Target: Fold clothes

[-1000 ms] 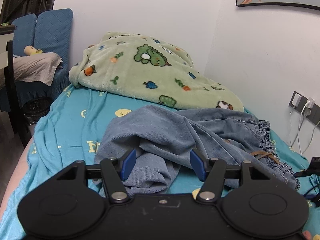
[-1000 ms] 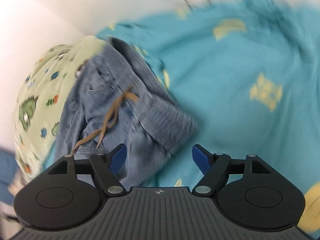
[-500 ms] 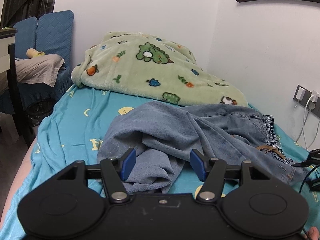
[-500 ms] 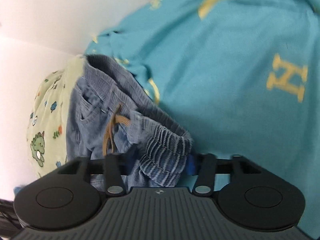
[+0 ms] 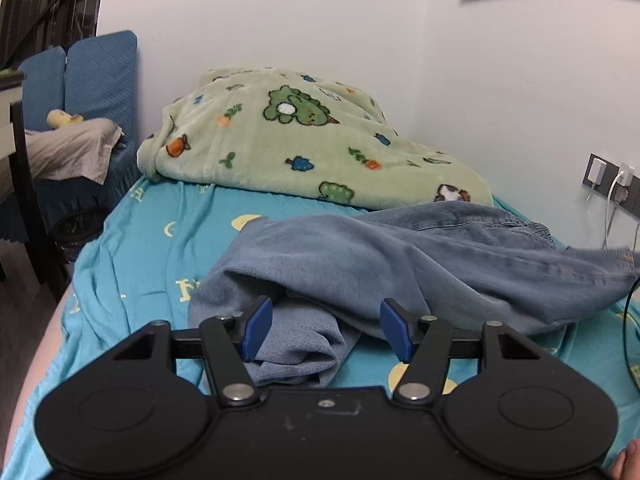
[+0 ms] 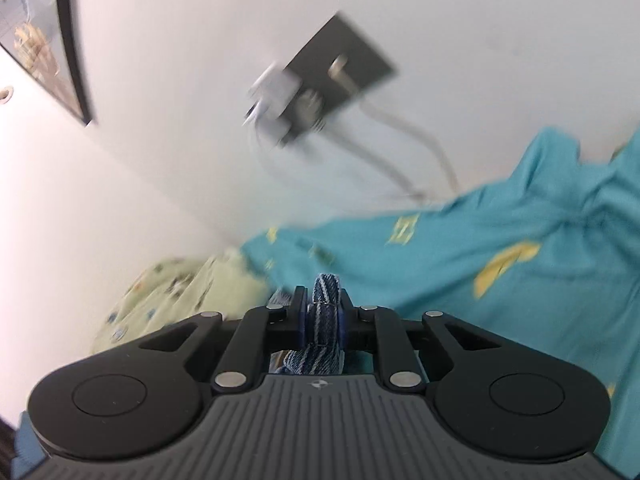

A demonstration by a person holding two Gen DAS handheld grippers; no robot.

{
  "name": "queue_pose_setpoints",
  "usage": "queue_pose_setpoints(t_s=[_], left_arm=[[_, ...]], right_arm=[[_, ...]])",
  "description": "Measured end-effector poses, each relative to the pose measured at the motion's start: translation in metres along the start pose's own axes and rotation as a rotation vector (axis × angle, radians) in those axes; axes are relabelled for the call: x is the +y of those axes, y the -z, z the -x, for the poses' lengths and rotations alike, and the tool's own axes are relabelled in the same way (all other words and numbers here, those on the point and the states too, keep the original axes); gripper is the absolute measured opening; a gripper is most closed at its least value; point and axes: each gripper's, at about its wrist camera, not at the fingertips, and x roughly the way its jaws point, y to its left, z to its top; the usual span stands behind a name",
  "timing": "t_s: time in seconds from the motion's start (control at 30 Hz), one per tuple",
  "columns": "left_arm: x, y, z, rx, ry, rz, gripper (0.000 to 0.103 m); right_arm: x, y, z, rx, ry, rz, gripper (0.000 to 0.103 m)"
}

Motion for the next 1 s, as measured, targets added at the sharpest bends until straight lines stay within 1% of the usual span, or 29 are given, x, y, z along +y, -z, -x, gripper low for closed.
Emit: queue_pose_setpoints(t_s=[0.1,0.2,0.27,0.33,0.4,0.47,0.5,0.6,0.67,0.77,0.83,0.93,1.0], left_arm=[[0.002,0.000,-0.003,0.016,0.007,0.018,0.057],[0.002,0.000,-0.005,0.021,0.008,0.023,0.057],[0.002,-0.001,-0.006,0.023,0.007,0.024,0.057],[0.002,-0.003,-0.006,0.022,0.008,0.025,0.057],[0.002,-0.004,-0.006,0.020,0.008,0.025,0.057],[0.001,-0.005,-0.004,0.013,0.011,0.027,0.057],[0.001,-0.006,-0.002,0.010,0.013,0.028,0.057],[0.001,-0.007,0.004,-0.001,0.022,0.028,0.057],[0.002,-0.008,0.009,-0.007,0.030,0.026,0.057],[0.002,-0.009,0.016,-0.016,0.035,0.016,0.057],[0.004,-0.009,0.019,-0.018,0.036,0.016,0.057],[0.008,-0.009,0.021,-0.017,0.035,0.026,0.057],[0.011,-0.010,0.022,-0.015,0.030,0.036,0.057]], right_arm=[[-0.029,-0.003,-0.025,0.011,0.110,0.014,0.015],[-0.057,0.004,-0.047,0.069,0.220,0.045,0.015],[-0.068,0.010,-0.055,0.106,0.249,0.060,0.016],[-0.069,0.011,-0.053,0.113,0.250,0.081,0.018],[-0.066,0.011,-0.048,0.118,0.254,0.089,0.025],[-0.062,0.013,-0.039,0.133,0.275,0.085,0.055],[-0.060,0.015,-0.033,0.141,0.281,0.083,0.059],[-0.048,0.016,-0.009,0.140,0.289,0.105,0.060],[-0.034,0.016,0.008,0.115,0.292,0.147,0.060],[-0.003,0.019,0.033,0.081,0.237,0.219,0.061],[0.026,0.030,0.046,0.110,0.165,0.291,0.063],[0.077,0.061,0.054,0.214,-0.049,0.451,0.063],[0.110,0.087,0.051,0.283,-0.161,0.575,0.063]])
